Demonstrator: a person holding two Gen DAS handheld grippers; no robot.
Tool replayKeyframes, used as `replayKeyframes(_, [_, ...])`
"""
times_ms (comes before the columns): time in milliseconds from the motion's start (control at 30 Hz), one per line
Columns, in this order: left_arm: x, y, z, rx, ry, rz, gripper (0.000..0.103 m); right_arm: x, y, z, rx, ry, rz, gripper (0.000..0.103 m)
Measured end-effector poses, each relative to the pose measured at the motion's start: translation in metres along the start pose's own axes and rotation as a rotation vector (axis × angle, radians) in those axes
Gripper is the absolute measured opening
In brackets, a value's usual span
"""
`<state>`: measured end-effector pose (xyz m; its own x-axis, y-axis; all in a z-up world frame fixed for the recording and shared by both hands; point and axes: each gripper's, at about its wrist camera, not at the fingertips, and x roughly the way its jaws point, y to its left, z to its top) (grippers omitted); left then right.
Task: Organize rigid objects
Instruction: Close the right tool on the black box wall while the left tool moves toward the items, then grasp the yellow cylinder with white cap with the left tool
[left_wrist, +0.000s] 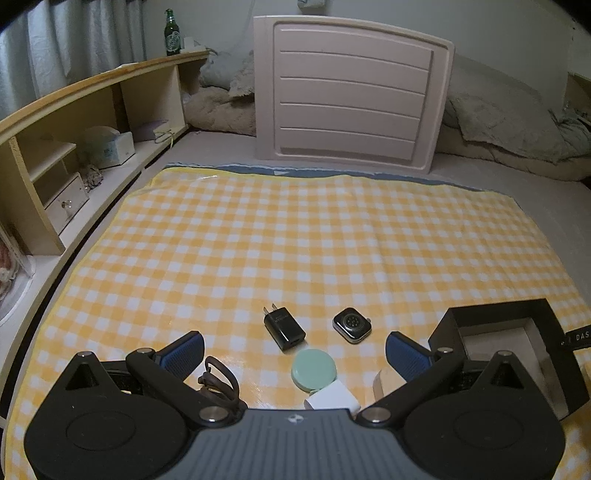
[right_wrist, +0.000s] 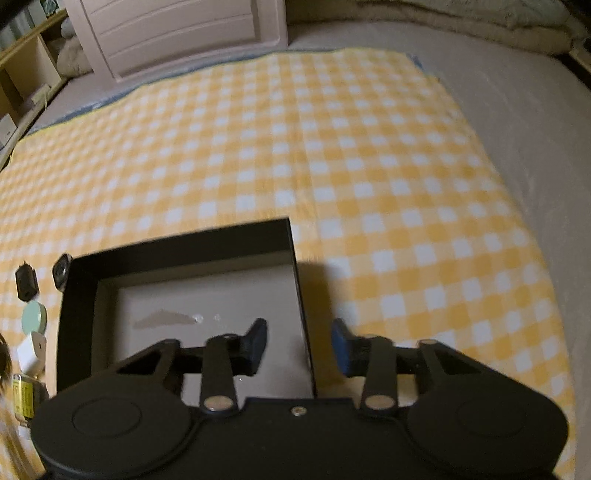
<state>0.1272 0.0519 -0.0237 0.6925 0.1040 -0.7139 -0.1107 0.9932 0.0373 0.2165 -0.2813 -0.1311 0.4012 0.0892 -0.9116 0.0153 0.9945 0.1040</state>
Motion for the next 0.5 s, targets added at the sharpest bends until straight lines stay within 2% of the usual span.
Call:
replayKeyframes(33, [0.002,0.000,-0.001,0.006,0.000,0.002,0.103,0.002,0.001,-0.001,-0.004,0.005,0.002,0.016])
replayKeyframes(133, [0.005,0.003,-0.003,0.002,0.007,0.003,0.103,0.005,0.002,-0.001,-0.015,-0.001,-0.021,0.005])
replayKeyframes(267, [0.003,0.010,-0.004,-0.028,0.009,-0.032,0.103,0.006,-0.001,0.001,-0.019,-0.005,-0.021,0.005])
replayKeyframes(367, [0.001,0.012,-0.005,-0.034,0.011,-0.053,0.102,0.005,0.002,-0.001,-0.082,-0.014,-0.059,0.006])
replayKeyframes(433, [0.001,0.012,-0.009,-0.038,0.035,-0.071,0.095,0.006,0.005,-0.002,-0.096,-0.012,-0.074,0.006])
replayKeyframes(500, [0.005,0.014,-0.013,-0.067,0.086,-0.129,0.089,0.008,0.007,-0.001,-0.092,-0.010,-0.078,0.006])
